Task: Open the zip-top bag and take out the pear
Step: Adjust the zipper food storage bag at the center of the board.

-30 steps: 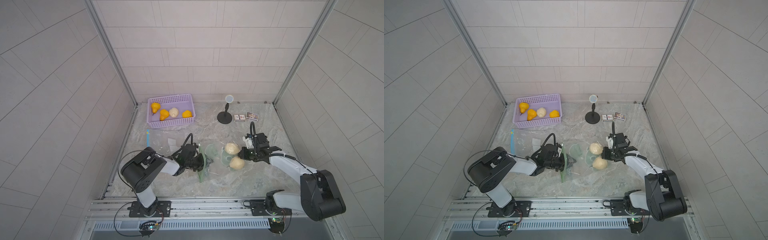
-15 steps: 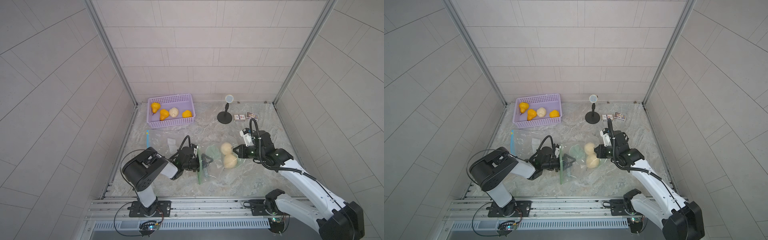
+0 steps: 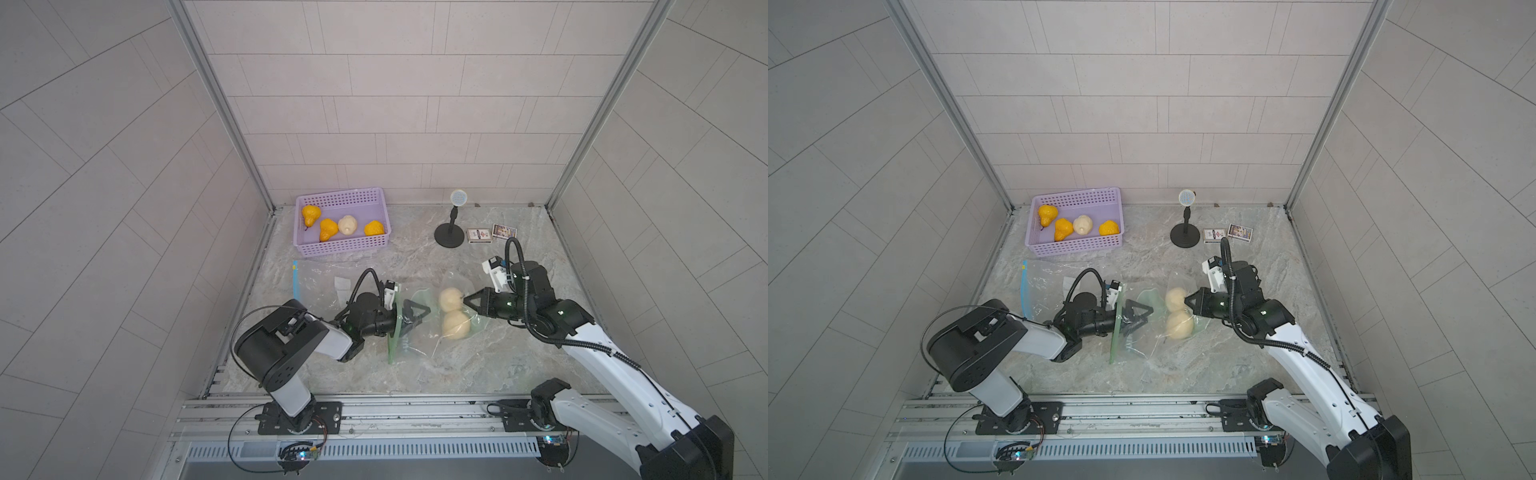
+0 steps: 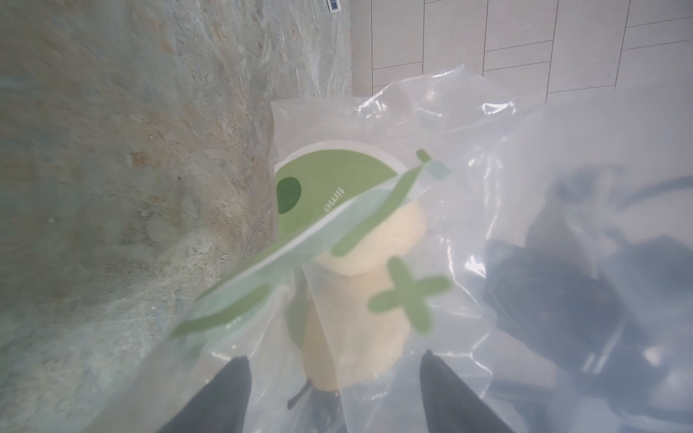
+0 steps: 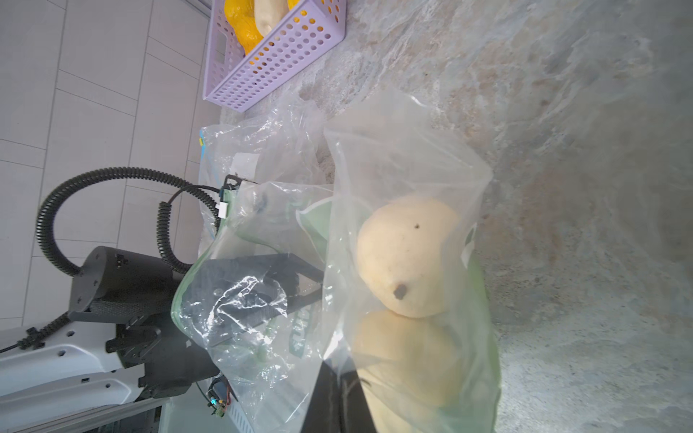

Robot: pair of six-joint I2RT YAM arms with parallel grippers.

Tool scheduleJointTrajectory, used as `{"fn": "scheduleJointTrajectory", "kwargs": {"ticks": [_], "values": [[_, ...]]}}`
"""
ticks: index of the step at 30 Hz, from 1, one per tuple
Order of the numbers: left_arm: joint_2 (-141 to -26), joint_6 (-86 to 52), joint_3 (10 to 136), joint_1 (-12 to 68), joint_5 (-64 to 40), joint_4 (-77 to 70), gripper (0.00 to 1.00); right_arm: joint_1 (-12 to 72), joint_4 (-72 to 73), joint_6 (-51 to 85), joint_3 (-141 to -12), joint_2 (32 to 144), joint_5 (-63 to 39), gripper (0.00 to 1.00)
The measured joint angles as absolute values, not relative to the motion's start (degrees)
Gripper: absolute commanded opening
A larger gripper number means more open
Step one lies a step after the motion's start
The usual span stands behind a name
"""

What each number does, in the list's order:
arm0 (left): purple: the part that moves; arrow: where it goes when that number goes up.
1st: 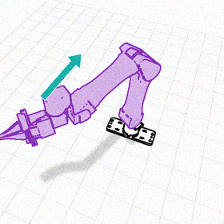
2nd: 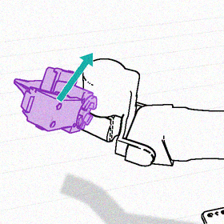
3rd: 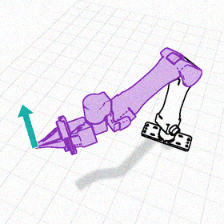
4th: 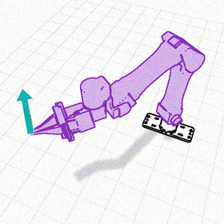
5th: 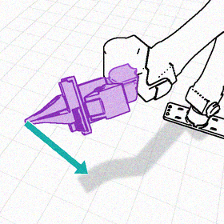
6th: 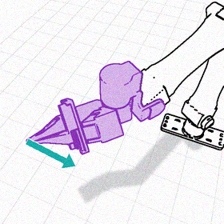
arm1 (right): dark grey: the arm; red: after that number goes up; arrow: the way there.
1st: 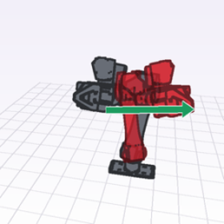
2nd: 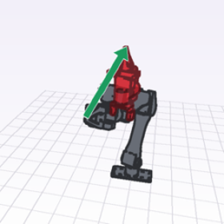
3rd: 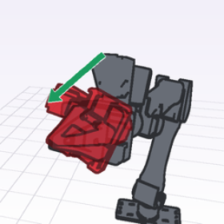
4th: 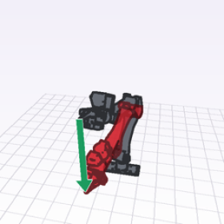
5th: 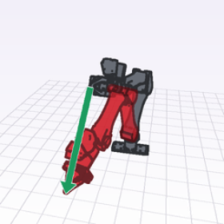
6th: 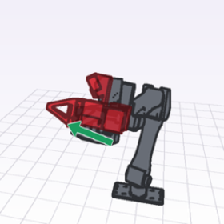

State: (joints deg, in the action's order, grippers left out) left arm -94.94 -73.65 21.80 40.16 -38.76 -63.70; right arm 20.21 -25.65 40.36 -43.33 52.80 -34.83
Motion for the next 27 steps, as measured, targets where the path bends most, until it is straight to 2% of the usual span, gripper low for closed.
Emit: {"fn": "scheduleJointTrajectory", "kwargs": {"ticks": [5, 11, 21, 23, 25, 27], "values": [[-95.88, -73.63, 21.78, 40.16, -39.0, -64.6, 0.78, 19.31, -21.8, 43.33, -43.66, 51.37, -40.03, 0.0], [-95.92, -73.47, 21.56, 40.16, -39.0, -64.9, 0.77, 15.51, -7.77, 53.78, -39.29, 51.22, -48.84, 0.0], [-97.47, -72.73, 21.58, 40.16, -39.55, -64.97, 0.77, 15.07, -9.8, 53.06, -38.54, 53.74, -50.76, 0.0], [-98.06, -72.51, 21.58, 40.16, -39.79, -64.99, 0.77, 14.35, -11.77, 52.07, -37.19, 54.7, -49.6, 0.05], [-98.7, -72.4, 21.58, 40.16, -39.99, -64.99, 0.77, 13.23, -15.05, 50.57, -36.45, 55.61, -47.7, 0.22], [-99.24, -72.34, 21.58, 40.16, -40.16, -64.97, 0.77, 12.03, -17.96, 48.84, -36.36, 55.83, -45.93, 0.33]]}}
